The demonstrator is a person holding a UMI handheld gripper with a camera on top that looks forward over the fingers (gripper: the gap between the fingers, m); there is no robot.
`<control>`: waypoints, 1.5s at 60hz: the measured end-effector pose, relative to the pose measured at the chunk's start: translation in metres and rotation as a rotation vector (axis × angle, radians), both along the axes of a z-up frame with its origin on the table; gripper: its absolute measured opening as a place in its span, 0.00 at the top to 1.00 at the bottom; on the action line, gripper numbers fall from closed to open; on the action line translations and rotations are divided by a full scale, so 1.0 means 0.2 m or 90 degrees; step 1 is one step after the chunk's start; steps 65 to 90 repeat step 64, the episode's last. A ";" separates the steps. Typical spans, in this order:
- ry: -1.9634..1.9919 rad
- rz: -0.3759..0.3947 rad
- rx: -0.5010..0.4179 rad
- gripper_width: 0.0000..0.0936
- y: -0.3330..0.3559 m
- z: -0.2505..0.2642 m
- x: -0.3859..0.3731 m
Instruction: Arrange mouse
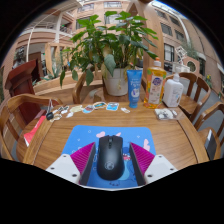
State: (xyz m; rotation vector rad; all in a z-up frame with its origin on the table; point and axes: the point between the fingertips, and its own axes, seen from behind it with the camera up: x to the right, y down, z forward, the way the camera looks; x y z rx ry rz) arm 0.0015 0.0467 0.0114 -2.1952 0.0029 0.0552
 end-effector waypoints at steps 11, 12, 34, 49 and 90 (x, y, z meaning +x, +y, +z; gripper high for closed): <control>-0.027 0.002 0.056 0.08 -0.22 0.31 0.02; -0.028 0.002 0.058 0.08 -0.25 0.34 0.02; -0.052 0.011 0.088 0.08 -1.01 0.76 -0.03; -0.060 0.026 0.090 0.09 -1.41 0.82 -0.06; -0.066 0.034 0.090 0.09 -1.60 0.83 -0.04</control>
